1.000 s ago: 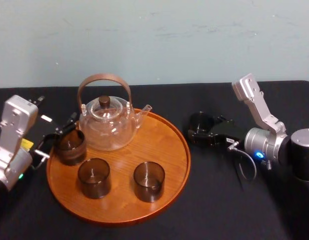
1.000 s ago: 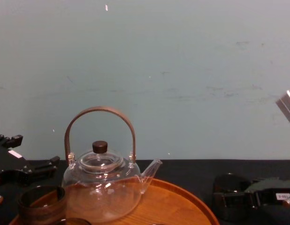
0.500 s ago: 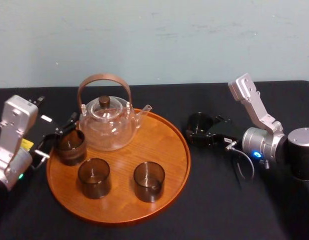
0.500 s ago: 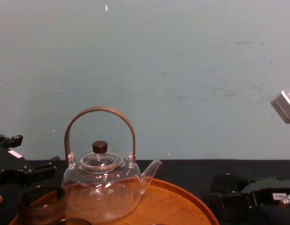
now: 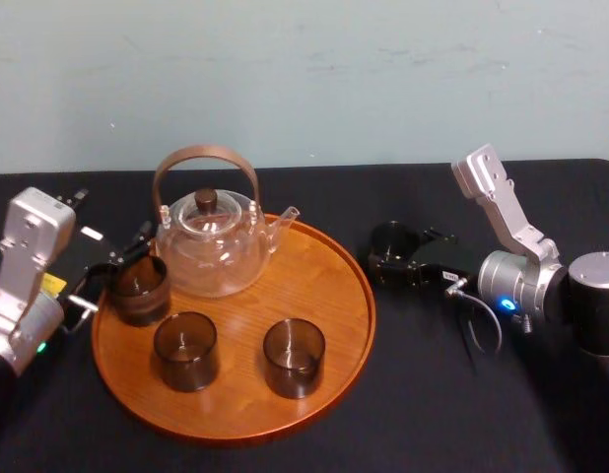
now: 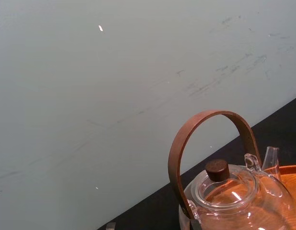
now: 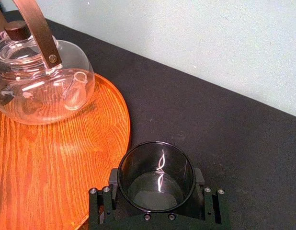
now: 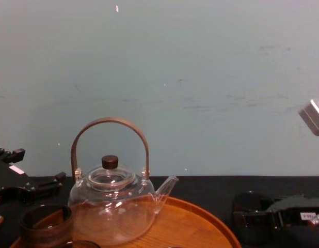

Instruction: Pick up the glass from the table and place it on the tray.

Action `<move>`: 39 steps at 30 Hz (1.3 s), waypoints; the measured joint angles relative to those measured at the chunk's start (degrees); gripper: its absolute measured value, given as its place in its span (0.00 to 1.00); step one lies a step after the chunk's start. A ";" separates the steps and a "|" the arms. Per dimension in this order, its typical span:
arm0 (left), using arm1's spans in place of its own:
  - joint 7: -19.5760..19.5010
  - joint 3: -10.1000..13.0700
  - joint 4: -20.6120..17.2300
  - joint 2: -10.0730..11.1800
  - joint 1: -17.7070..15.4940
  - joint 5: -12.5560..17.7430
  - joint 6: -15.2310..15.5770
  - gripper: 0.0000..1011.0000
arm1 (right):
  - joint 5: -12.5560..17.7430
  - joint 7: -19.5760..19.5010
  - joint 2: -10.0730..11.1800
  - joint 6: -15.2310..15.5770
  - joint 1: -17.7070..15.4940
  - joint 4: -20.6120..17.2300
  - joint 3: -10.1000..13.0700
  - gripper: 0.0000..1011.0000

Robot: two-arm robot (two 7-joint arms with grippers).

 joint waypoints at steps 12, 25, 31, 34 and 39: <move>0.00 0.00 0.00 0.00 0.00 0.00 0.00 0.99 | 0.30 0.15 0.17 0.08 -0.21 -0.42 0.30 0.89; 0.00 0.00 0.00 0.00 0.00 0.00 0.00 0.99 | 3.40 1.30 4.17 1.37 -2.56 -10.66 3.05 0.89; 0.00 0.00 0.00 0.00 0.00 0.00 0.00 0.99 | 4.43 2.12 5.72 1.54 -2.53 -14.15 3.04 0.90; 0.00 0.00 0.00 0.00 0.00 0.00 0.00 0.99 | 4.61 3.01 5.96 1.38 -1.98 -14.55 2.21 0.89; 0.00 0.00 0.00 0.00 0.00 0.00 0.00 0.99 | 4.62 4.35 5.72 0.85 -0.95 -14.27 0.30 0.89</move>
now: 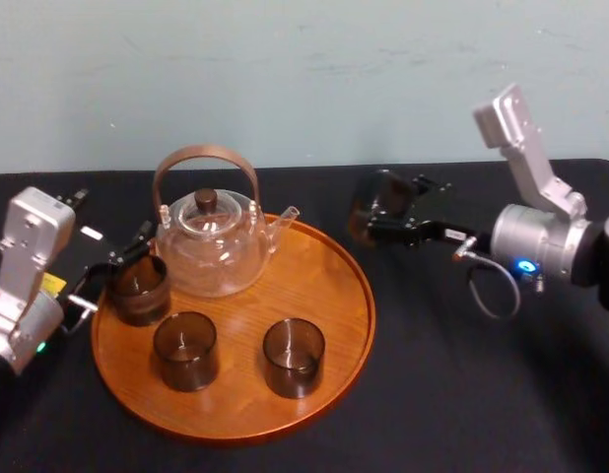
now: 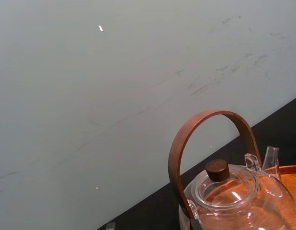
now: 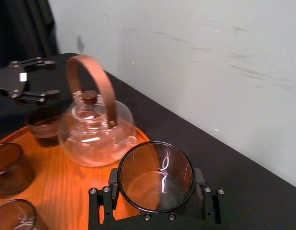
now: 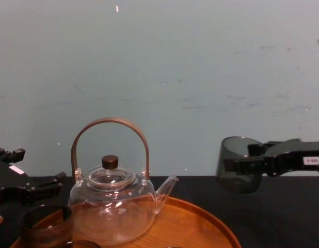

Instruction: Pick up the glass from the table and place it on the tray.

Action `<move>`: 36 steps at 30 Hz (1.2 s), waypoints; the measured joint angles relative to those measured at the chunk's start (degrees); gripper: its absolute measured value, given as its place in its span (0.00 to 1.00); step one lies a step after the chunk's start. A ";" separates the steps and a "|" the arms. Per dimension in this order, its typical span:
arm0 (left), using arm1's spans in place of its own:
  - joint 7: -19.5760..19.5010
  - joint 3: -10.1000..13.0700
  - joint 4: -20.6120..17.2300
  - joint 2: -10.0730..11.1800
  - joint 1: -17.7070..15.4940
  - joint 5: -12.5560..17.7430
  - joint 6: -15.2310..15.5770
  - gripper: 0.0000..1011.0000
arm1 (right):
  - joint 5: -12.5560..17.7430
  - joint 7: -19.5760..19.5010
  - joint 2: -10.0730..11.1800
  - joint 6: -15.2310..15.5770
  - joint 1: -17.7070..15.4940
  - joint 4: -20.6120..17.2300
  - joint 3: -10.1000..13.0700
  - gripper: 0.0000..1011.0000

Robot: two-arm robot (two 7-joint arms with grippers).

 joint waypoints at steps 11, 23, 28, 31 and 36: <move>0.00 0.00 0.00 0.00 0.00 0.00 0.00 0.99 | 0.33 1.96 -2.71 -1.47 2.38 2.39 -4.41 0.89; 0.00 0.00 0.00 0.00 0.00 0.00 0.00 0.99 | -0.51 2.52 -5.49 -3.28 4.06 6.80 -7.74 0.89; 0.00 0.00 0.00 0.00 0.00 0.00 0.00 0.99 | -1.34 2.46 -6.62 -4.35 4.65 9.74 -8.56 0.89; 0.00 0.00 0.00 0.00 0.00 0.00 0.00 0.99 | -1.85 2.42 -7.08 -4.86 4.86 11.18 -8.81 0.89; 0.00 0.00 0.00 0.00 0.00 0.00 0.00 0.99 | -2.61 2.36 -7.77 -5.47 5.07 13.11 -9.07 0.89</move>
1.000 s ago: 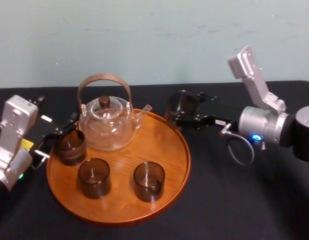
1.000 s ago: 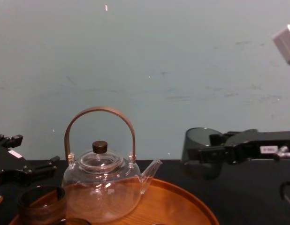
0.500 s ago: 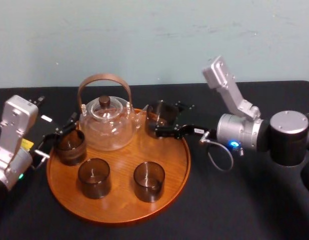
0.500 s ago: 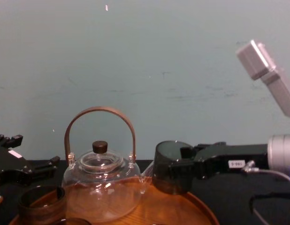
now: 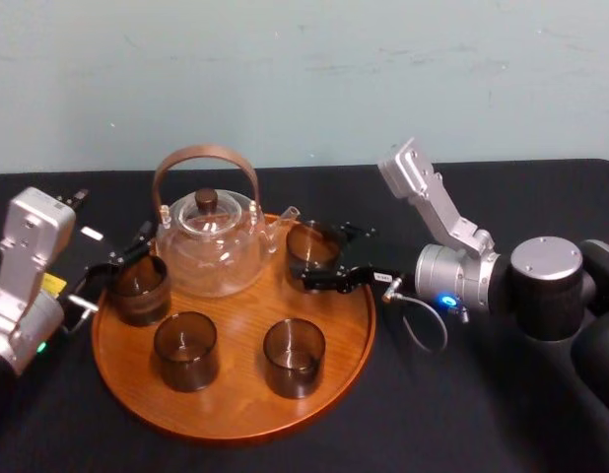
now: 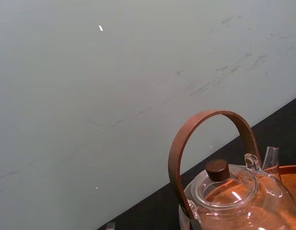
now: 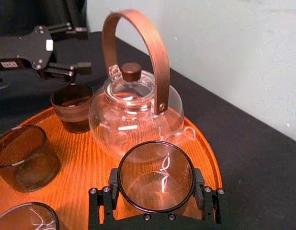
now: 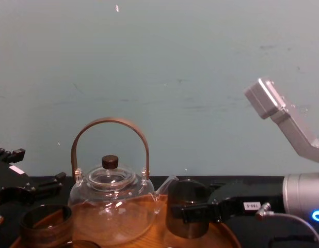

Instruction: Pick up the glass from the table and place it on the tray.

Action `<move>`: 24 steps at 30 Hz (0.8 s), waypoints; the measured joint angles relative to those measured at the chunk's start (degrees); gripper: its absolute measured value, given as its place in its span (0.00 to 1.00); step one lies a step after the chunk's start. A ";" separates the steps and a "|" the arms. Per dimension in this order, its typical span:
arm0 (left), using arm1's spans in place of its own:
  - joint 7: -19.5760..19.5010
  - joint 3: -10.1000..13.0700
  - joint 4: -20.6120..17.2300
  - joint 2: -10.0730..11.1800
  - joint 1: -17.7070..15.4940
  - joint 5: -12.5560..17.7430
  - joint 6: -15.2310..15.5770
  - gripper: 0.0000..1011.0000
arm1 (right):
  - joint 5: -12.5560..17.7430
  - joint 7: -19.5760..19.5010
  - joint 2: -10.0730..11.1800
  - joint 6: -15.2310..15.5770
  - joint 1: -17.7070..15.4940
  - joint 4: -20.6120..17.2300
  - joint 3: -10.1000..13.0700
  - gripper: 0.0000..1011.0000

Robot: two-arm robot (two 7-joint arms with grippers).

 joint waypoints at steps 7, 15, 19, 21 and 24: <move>0.00 0.00 0.00 0.00 0.00 0.00 0.00 0.99 | -1.20 -0.05 -0.96 -0.84 0.33 2.71 -0.12 0.89; 0.00 0.00 0.00 0.00 0.00 0.00 0.00 0.99 | -1.99 0.10 -1.51 -0.95 0.25 3.99 0.04 0.89; 0.00 0.00 0.00 0.00 0.00 0.00 0.00 0.99 | -2.34 0.16 -1.64 -0.95 0.06 4.35 0.15 0.89; 0.00 0.00 0.00 0.00 0.00 0.00 0.00 0.99 | -2.50 0.16 -1.78 -0.98 0.01 4.56 0.23 0.89; 0.00 0.00 0.00 0.00 0.00 0.00 0.00 0.99 | -2.74 0.15 -1.91 -1.03 -0.04 4.76 0.33 0.89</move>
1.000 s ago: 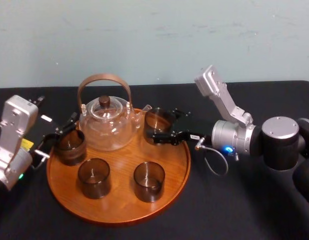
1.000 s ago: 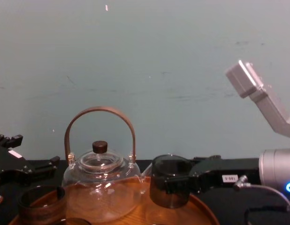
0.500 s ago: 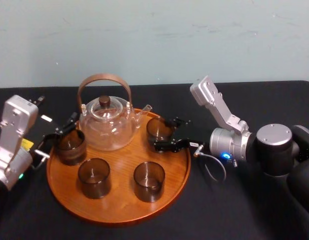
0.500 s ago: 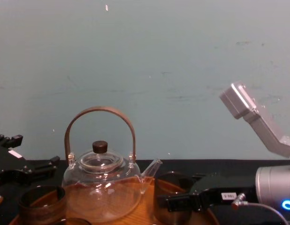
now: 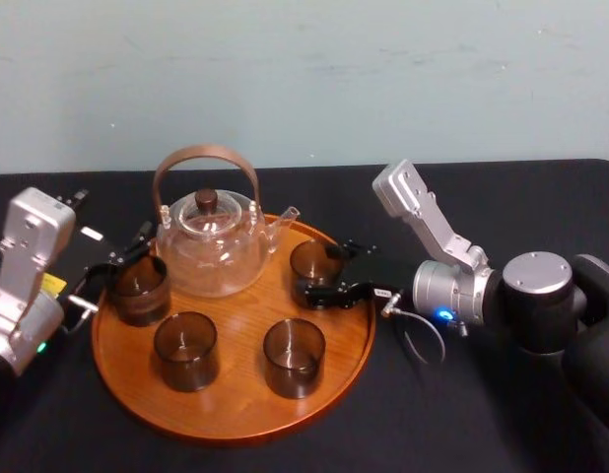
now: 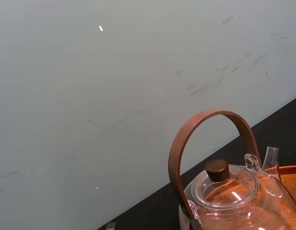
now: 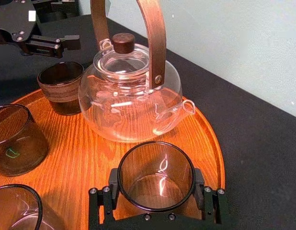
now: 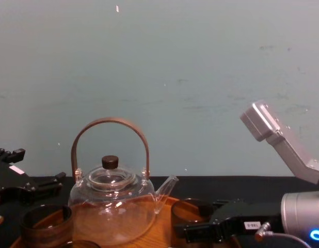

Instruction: Pick up the glass from the table and place it on the tray.

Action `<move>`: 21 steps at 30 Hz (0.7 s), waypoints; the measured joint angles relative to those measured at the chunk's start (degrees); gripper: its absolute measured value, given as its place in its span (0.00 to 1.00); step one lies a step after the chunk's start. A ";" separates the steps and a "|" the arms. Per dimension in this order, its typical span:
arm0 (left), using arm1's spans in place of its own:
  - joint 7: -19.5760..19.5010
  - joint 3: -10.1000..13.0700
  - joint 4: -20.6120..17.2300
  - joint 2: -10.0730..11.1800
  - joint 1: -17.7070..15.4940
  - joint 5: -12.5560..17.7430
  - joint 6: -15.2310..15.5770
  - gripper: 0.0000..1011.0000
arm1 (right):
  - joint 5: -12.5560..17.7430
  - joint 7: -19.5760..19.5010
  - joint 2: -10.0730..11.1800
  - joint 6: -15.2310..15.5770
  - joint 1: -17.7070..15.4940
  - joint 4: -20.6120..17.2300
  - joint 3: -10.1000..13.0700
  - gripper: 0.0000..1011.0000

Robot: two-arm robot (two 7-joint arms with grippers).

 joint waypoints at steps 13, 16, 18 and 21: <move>0.00 0.00 0.00 0.00 0.00 0.00 0.00 0.99 | -0.82 -0.25 -0.05 0.01 -0.26 -0.04 0.16 0.89; 0.00 0.00 0.00 0.00 0.00 0.00 0.00 0.99 | -0.82 -0.25 -0.04 0.04 -0.26 -0.05 0.15 0.89; 0.00 0.00 0.00 0.00 0.00 0.00 0.00 0.99 | -0.82 -0.25 -0.04 0.06 -0.26 -0.05 0.15 0.90; 0.00 0.00 0.00 0.00 0.00 0.00 0.00 0.99 | -0.98 -0.25 0.02 0.36 -0.33 0.08 0.08 0.94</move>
